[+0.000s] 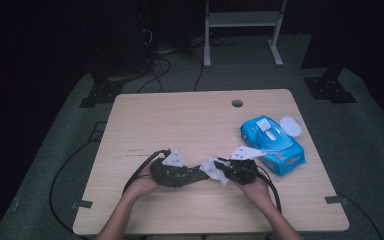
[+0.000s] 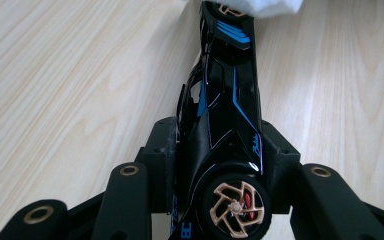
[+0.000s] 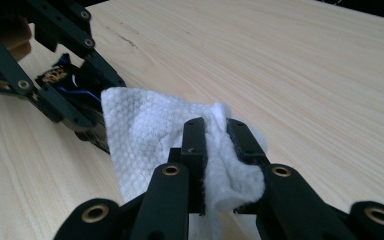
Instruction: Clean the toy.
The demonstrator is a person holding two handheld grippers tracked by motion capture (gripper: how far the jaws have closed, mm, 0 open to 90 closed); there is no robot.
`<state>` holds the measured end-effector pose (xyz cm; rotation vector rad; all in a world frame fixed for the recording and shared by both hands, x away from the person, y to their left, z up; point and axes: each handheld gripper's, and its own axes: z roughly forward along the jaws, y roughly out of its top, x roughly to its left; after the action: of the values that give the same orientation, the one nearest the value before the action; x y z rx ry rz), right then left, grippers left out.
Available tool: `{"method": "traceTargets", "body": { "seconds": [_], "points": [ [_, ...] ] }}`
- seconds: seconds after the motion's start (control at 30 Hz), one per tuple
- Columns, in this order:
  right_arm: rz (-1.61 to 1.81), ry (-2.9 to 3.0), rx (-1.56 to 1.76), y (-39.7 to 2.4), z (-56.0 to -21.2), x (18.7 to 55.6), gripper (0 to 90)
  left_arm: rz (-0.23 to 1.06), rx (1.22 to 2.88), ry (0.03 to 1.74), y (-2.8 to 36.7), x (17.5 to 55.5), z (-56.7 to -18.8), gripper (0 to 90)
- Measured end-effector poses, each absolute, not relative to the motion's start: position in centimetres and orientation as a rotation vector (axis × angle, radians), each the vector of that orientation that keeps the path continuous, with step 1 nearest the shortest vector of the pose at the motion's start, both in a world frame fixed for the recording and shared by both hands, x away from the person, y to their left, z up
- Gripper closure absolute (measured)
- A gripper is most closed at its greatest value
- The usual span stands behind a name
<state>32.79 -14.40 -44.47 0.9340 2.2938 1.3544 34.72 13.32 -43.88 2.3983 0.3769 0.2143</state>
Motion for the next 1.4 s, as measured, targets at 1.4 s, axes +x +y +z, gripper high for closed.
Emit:
{"method": "traceTargets", "body": {
  "seconds": [1.4],
  "points": [
    [1.493,2.309,0.96,-13.7,-44.7,32.5,78.7,0.269,2.542,0.359,11.3,34.7,-43.9,55.2]
  ]
}}
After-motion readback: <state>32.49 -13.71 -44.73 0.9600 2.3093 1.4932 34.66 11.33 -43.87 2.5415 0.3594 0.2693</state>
